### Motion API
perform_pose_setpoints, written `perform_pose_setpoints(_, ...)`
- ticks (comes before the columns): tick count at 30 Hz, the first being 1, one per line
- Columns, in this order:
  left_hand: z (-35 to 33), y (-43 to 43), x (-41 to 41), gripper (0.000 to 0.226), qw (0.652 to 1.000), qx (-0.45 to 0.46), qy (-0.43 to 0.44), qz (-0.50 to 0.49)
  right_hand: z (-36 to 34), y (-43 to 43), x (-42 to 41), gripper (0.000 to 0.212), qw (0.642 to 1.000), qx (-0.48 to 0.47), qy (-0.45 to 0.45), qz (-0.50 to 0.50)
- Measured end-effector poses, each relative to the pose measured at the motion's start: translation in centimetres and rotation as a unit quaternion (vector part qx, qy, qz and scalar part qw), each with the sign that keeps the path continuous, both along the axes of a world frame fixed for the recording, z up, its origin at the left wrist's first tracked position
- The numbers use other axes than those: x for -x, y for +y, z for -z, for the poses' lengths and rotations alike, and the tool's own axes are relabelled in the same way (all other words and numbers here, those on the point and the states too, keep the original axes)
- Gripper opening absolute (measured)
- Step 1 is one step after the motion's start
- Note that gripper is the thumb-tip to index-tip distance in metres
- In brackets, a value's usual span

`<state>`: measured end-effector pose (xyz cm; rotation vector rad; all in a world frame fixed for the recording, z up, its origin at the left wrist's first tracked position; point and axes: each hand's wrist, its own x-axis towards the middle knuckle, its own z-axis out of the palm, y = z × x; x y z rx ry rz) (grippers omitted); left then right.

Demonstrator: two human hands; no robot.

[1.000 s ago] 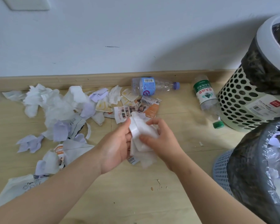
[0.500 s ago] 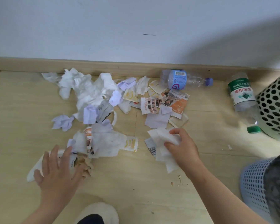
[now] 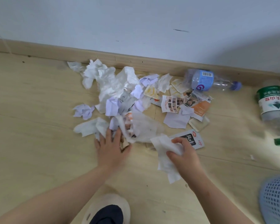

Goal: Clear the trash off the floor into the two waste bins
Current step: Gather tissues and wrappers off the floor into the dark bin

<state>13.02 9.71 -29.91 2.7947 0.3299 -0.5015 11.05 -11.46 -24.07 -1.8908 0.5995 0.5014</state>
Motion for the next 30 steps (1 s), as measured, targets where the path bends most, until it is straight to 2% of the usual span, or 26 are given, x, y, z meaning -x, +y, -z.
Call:
perform_pose_setpoints(3,-0.4,-3.6,-2.5,0.086,0.994,0.062,-0.023,0.088,-0.1,-1.1,0.1,0.031,0.999,0.013,-0.01,0.03)
perform_pose_setpoints(7,-2.9,-7.6,-4.1,0.078,0.968,0.179,-0.063,0.163,-0.4,-2.7,-0.4,0.029,0.993,0.034,-0.037,0.111)
perform_pose_setpoints(10,-5.3,-7.9,-4.0,0.062,0.944,0.259,-0.112,0.172,-0.8,-4.1,-0.8,0.028,0.98,0.057,-0.061,0.179)
perform_pose_setpoints(12,-6.3,-7.2,-3.8,0.049,0.934,0.277,-0.16,0.155,-1.1,-5.0,-1.1,0.03,0.969,0.069,-0.086,0.223)
perform_pose_setpoints(15,-6.6,-6.0,-4.4,0.036,0.928,0.25,-0.255,0.106,-1.5,-6.1,-1.5,0.034,0.952,0.068,-0.114,0.276)
perform_pose_setpoints(16,-6.5,-5.8,-4.7,0.035,0.927,0.231,-0.271,0.117,-1.6,-6.3,-1.5,0.035,0.949,0.068,-0.118,0.283)
perform_pose_setpoints(18,-6.0,-6.3,-5.3,0.034,0.916,0.173,-0.291,0.216,-1.5,-6.4,-1.5,0.036,0.95,0.067,-0.118,0.282)
perform_pose_setpoints(20,-4.7,-7.7,-5.9,0.036,0.892,0.083,-0.248,0.369,-1.2,-6.3,-1.2,0.037,0.953,0.061,-0.114,0.273)
perform_pose_setpoints(22,-3.8,-9.5,-6.2,0.051,0.88,-0.021,-0.118,0.459,-0.9,-6.1,-0.8,0.038,0.957,0.056,-0.11,0.263)
perform_pose_setpoints(24,-3.2,-11.0,-6.7,0.057,0.903,-0.04,-0.026,0.427,-0.8,-6.2,-0.4,0.039,0.959,0.05,-0.108,0.256)
perform_pose_setpoints(25,-3.2,-11.3,-7.0,0.052,0.914,-0.036,-0.025,0.403,-0.8,-6.0,-0.3,0.039,0.961,0.046,-0.106,0.251)
perform_pose_setpoints(28,-3.3,-11.9,-7.9,0.034,0.923,0.003,-0.095,0.374,-0.6,-6.4,0.3,0.04,0.963,0.046,-0.103,0.243)
perform_pose_setpoints(30,-4.3,-12.3,-8.5,0.03,0.934,0.05,-0.111,0.334,-0.8,-6.9,0.5,0.041,0.964,0.045,-0.105,0.242)
